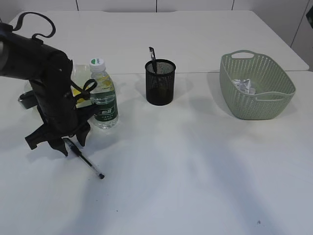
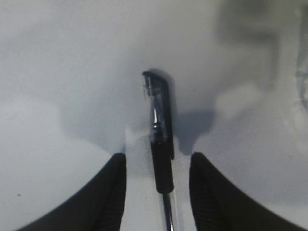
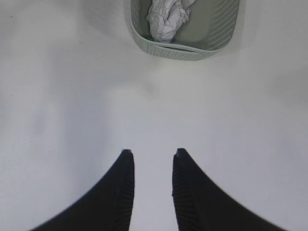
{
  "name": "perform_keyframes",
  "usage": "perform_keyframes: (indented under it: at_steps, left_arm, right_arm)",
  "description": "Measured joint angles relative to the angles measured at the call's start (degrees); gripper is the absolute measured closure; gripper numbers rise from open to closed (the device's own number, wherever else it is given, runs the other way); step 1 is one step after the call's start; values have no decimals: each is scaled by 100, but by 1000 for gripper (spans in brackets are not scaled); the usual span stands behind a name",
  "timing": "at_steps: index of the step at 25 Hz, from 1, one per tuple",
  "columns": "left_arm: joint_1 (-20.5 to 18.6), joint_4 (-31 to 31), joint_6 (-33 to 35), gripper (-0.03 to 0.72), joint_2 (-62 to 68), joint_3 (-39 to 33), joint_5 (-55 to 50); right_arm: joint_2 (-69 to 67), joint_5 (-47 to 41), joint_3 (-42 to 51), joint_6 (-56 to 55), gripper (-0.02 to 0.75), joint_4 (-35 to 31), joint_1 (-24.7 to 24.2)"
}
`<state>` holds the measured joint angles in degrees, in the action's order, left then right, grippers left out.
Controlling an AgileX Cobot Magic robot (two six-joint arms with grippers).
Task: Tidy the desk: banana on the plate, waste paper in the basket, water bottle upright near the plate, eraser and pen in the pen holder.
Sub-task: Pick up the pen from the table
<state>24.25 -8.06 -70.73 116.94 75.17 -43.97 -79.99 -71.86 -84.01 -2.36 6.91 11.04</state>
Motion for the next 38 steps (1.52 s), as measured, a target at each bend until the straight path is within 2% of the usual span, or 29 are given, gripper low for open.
perform_keyframes:
  at_steps: [19,27,38]
  left_arm:
    - [0,-23,0,384,192,0,290]
    - [-164,-5,0,384,192,0,298]
    - [-172,173,175,384,192,0,298]
  right_arm:
    - [0,0,0,0,526,13,0]
    - [0,0,0,0,526,13,0]
    - [0,11,0,0,526,13,0]
